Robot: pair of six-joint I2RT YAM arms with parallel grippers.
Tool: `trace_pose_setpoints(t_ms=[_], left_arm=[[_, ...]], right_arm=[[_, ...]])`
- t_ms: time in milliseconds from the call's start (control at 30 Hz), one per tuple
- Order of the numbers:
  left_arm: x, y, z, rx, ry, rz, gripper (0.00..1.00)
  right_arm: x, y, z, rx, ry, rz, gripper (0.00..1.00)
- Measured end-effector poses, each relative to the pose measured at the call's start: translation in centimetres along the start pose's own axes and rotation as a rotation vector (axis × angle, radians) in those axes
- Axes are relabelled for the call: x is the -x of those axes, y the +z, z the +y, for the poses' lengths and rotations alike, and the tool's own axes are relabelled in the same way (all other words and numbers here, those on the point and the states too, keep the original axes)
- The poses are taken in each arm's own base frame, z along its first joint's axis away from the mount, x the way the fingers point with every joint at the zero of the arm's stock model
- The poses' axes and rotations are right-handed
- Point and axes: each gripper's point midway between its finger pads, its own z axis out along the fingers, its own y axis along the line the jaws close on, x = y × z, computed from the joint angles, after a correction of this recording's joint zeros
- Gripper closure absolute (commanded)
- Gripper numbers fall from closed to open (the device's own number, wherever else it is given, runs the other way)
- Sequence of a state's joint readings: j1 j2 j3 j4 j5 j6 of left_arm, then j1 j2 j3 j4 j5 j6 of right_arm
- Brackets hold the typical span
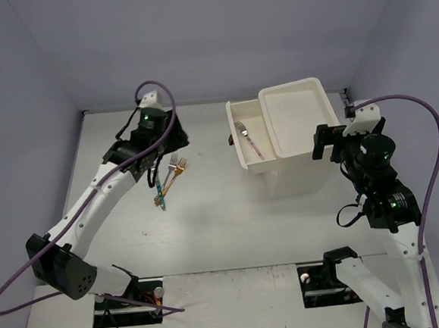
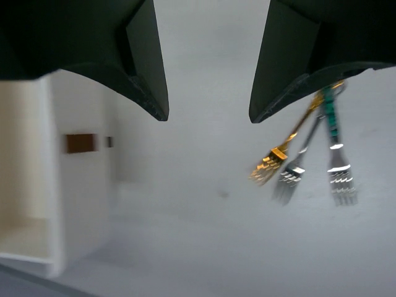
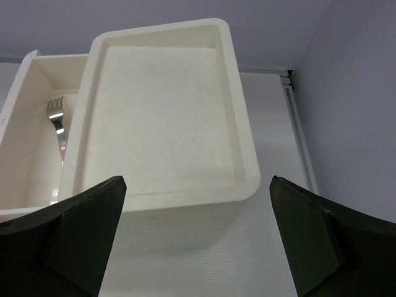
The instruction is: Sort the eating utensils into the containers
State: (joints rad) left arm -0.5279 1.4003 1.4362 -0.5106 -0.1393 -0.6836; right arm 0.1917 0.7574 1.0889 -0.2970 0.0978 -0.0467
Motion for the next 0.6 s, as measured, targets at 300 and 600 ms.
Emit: trace_pose_setpoints(t_ms=[300,600], left_arm=[[-8.9,3.7,15.5,0.385,0.026,0.282,0.48],[-11.2,7.3,17.8,0.441,0.051,0.401,0.49]], right_arm=[[-0.2,0.3,0.1,0.002,0.0,0.009,0.0],[-0.2,0.3,0.6,0.024,0.018,0.01,0.0]])
